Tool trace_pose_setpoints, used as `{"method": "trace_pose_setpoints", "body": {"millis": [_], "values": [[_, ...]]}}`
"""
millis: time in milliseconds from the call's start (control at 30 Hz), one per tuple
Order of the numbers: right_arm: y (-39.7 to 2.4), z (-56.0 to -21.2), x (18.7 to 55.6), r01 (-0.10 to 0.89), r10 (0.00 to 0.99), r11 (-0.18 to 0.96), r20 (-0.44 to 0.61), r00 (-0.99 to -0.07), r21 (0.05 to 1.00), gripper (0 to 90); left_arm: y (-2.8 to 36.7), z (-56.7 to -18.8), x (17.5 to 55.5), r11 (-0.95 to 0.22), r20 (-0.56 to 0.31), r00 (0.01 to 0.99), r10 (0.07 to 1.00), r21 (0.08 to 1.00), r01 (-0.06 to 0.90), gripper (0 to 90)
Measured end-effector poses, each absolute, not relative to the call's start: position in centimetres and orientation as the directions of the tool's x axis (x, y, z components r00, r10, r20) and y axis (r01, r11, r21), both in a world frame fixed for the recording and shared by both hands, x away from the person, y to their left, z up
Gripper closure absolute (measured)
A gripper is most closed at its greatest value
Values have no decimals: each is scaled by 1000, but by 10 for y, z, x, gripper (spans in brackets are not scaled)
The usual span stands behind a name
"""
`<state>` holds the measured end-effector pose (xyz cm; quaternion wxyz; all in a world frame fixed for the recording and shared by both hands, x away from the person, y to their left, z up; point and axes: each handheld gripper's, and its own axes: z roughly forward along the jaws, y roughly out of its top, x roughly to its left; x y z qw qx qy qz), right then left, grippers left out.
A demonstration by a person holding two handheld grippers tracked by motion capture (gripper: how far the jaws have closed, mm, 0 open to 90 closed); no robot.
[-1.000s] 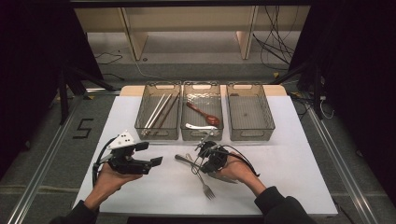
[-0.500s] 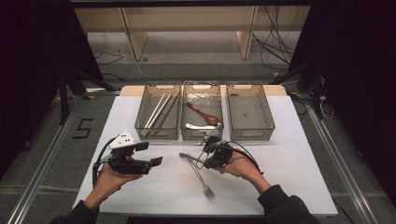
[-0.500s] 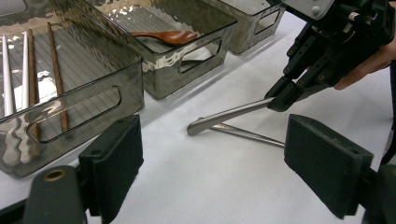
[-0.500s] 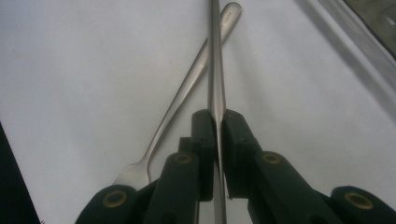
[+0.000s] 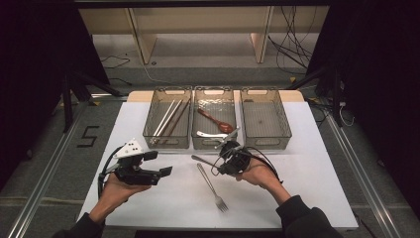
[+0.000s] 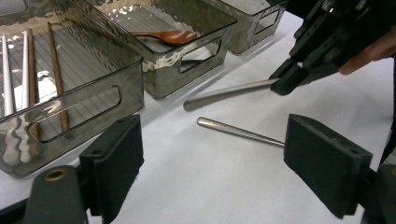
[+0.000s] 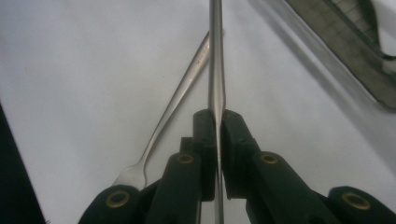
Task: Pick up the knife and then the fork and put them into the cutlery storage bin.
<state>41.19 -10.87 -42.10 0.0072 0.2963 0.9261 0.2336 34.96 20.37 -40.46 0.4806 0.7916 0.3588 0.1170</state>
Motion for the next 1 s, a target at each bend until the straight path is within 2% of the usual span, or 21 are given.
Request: {"method": "trace_pose_setpoints", "body": {"millis": [200,533,1000], "values": [[-130,-396,417,550,578,671,114,-808,497,877,204,-405,350,-283,-160,714,682,842,459,192],[-178,-366,433,585,676,551,93,-731,594,889,204,-405,350,-281,-161,711,684,842,461,192],[-219,-360,466,652,783,446,87,-616,613,889,205,-405,351,-269,-171,705,688,843,466,192]]}}
